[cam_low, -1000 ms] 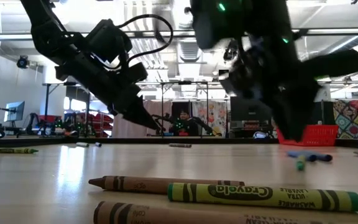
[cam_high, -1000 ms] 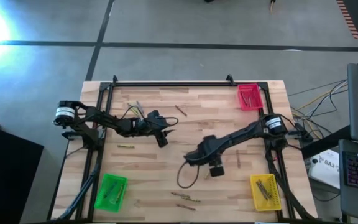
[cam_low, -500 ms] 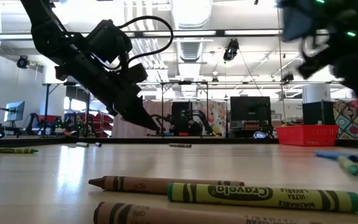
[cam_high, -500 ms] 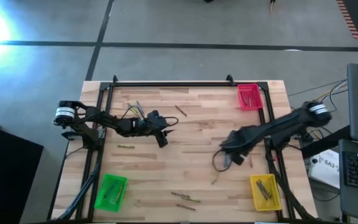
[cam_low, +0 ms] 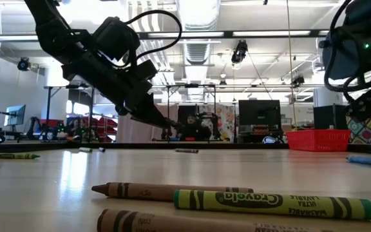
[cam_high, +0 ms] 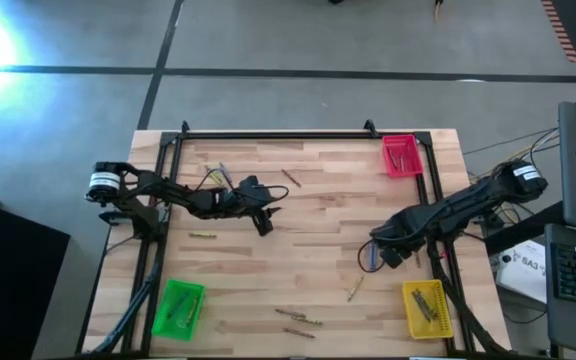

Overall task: Sort crayons
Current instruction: Put the blue crayon into the red bin

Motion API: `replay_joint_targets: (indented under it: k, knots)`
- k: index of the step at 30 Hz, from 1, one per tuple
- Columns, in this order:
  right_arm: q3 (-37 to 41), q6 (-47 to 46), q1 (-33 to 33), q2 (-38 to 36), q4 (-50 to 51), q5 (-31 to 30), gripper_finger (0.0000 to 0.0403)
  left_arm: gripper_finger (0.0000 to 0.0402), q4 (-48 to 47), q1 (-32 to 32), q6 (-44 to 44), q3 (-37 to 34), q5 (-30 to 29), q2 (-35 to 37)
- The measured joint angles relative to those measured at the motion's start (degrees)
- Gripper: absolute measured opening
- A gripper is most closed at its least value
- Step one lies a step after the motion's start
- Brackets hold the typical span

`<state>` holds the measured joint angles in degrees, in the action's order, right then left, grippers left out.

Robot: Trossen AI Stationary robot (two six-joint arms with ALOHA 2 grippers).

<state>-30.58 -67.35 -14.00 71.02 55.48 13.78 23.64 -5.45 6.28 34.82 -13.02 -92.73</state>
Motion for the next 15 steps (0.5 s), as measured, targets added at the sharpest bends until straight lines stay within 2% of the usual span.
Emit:
replay_joint_targets:
  k: [8,15]
  knots:
    - [-3.65,6.89,0.00,5.48,-0.06,-0.26,0.0063,0.0118,-0.74,0.00,-0.02,-0.07,0.01,0.00]
    - [-11.11,7.15,0.00,4.88,-0.81,-3.25,0.0081,0.0118,-1.12,0.00,-0.02,-0.07,0.02,0.00]
